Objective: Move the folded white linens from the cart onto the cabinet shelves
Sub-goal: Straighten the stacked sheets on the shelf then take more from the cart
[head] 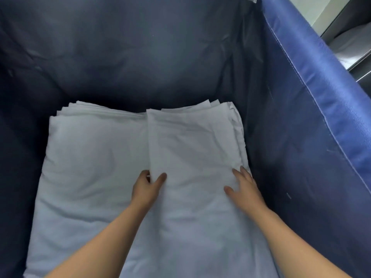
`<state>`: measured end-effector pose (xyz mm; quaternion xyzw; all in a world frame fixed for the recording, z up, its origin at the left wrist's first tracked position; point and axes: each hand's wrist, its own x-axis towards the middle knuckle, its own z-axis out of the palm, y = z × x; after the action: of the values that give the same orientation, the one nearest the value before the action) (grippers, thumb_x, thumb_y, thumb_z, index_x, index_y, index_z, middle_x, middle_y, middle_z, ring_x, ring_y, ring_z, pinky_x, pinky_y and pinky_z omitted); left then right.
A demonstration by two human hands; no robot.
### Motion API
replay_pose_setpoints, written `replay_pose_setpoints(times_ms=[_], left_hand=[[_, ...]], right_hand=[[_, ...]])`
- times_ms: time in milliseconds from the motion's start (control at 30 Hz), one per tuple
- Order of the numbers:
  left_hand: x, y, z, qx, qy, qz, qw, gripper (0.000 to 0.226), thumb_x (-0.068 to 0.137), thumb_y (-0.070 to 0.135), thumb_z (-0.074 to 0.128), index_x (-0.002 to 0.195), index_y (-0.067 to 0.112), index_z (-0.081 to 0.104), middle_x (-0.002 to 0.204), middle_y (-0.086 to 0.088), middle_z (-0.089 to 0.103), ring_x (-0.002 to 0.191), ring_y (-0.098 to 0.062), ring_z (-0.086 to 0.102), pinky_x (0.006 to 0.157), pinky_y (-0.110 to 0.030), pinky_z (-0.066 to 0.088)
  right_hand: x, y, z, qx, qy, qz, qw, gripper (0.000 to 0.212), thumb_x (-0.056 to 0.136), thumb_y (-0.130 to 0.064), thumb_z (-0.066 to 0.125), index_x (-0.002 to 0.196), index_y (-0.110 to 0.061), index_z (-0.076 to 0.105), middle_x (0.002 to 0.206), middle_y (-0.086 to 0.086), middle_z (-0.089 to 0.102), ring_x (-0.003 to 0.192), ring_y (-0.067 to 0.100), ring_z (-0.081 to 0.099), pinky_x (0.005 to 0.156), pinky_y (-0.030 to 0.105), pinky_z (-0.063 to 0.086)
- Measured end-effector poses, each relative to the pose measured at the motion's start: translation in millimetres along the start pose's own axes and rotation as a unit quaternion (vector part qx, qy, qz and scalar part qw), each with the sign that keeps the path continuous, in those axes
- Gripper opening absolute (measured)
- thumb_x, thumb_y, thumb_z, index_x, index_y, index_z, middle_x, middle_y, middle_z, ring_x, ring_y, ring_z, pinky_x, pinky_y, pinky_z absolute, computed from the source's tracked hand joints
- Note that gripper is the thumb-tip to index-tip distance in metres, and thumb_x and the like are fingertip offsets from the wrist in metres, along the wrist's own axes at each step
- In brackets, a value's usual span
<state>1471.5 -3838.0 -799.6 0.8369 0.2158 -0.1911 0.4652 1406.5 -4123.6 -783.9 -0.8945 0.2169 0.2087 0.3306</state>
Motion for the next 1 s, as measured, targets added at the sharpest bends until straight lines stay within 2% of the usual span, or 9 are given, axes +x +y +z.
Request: replay_pose_setpoints(times_ms=[67,233,333,467,600,667,800,867,1000], left_hand=[[-13.4,-9.3,0.3,0.015,-0.005,-0.001,1.0,0.035,0.088,0.047,0.07,0.1,0.015,0.061,0.088,0.004,0.066,0.089,-0.026,0.065,0.067,-0.031,0.045],[-48.6,-24.0,11.7,0.017,0.022,-0.006,1.0,0.039,0.085,0.05,0.073,0.106,0.023,0.055,0.098,0.008,0.063,0.091,-0.018,0.058,0.079,-0.031,0.043],[-73.7,-34.9,16.0,0.025,0.037,-0.016,0.999,0.043,0.082,0.051,0.075,0.106,0.024,0.052,0.099,0.007,0.062,0.092,-0.02,0.058,0.078,-0.031,0.043],[-111.8,-58.4,18.8,0.052,0.017,-0.035,0.998,0.051,0.079,0.058,0.073,0.111,0.026,0.05,0.1,0.011,0.062,0.091,-0.019,0.057,0.078,-0.033,0.044],[-149.3,-80.2,20.6,0.043,-0.005,-0.072,0.996,0.048,0.079,0.058,0.074,0.105,0.023,0.053,0.093,0.017,0.06,0.09,-0.019,0.059,0.074,-0.033,0.043],[-162.9,-90.4,22.5,0.033,-0.015,-0.082,0.996,0.048,0.079,0.056,0.075,0.106,0.024,0.053,0.095,0.015,0.061,0.092,-0.019,0.06,0.076,-0.033,0.045],[-182.4,-105.2,23.3,0.011,-0.031,-0.091,0.995,0.046,0.081,0.052,0.076,0.11,0.023,0.056,0.099,0.013,0.062,0.097,-0.018,0.062,0.078,-0.032,0.047],[-187.7,-108.4,23.4,0.012,-0.034,-0.088,0.995,0.043,0.082,0.049,0.075,0.11,0.023,0.056,0.098,0.014,0.062,0.099,-0.02,0.063,0.079,-0.033,0.047],[-190.7,-102.2,22.9,0.075,-0.022,-0.063,0.995,0.049,0.083,0.053,0.072,0.115,0.025,0.048,0.104,0.011,0.061,0.098,-0.02,0.061,0.074,-0.033,0.044]], right_hand=[[-10.0,6.5,9.3,-0.053,0.002,-0.008,0.999,0.079,0.096,-0.038,0.059,0.159,-0.022,0.013,0.167,-0.003,-0.002,0.152,0.016,0.0,0.12,0.032,0.013],[-39.0,12.9,36.5,-0.127,0.014,-0.001,0.992,0.08,0.102,-0.045,0.042,0.158,-0.019,-0.009,0.165,0.001,-0.019,0.152,0.017,-0.016,0.123,0.04,-0.005],[-66.1,22.9,59.8,-0.157,0.012,-0.007,0.987,0.076,0.104,-0.045,0.031,0.156,-0.016,-0.016,0.163,0.003,-0.023,0.15,0.017,-0.021,0.122,0.038,-0.013],[-110.4,40.8,87.4,-0.151,0.009,-0.025,0.988,0.078,0.104,-0.046,0.031,0.154,-0.017,-0.022,0.161,0.005,-0.029,0.148,0.017,-0.027,0.121,0.035,-0.017],[-142.0,60.5,106.2,-0.173,0.007,-0.034,0.984,0.081,0.096,-0.058,0.018,0.151,-0.018,-0.027,0.159,0.005,-0.032,0.148,0.019,-0.027,0.12,0.035,-0.019],[-158.3,70.7,113.3,-0.186,0.004,-0.036,0.982,0.085,0.088,-0.062,0.011,0.151,-0.017,-0.026,0.16,0.007,-0.028,0.15,0.021,-0.023,0.12,0.036,-0.018],[-188.8,83.5,122.5,-0.213,-0.004,-0.02,0.977,0.086,0.091,-0.054,0.028,0.158,-0.008,0.002,0.165,0.017,0.001,0.152,0.029,0.001,0.121,0.041,-0.003],[-197.0,85.8,122.7,-0.219,-0.004,-0.017,0.976,0.085,0.09,-0.052,0.031,0.157,-0.006,0.01,0.164,0.018,0.01,0.151,0.03,0.006,0.121,0.041,-0.001],[-200.1,87.9,122.1,-0.217,0.003,-0.027,0.976,0.084,0.091,-0.056,0.026,0.159,-0.012,0.005,0.166,0.012,0.0,0.153,0.025,-0.004,0.121,0.039,-0.007]])
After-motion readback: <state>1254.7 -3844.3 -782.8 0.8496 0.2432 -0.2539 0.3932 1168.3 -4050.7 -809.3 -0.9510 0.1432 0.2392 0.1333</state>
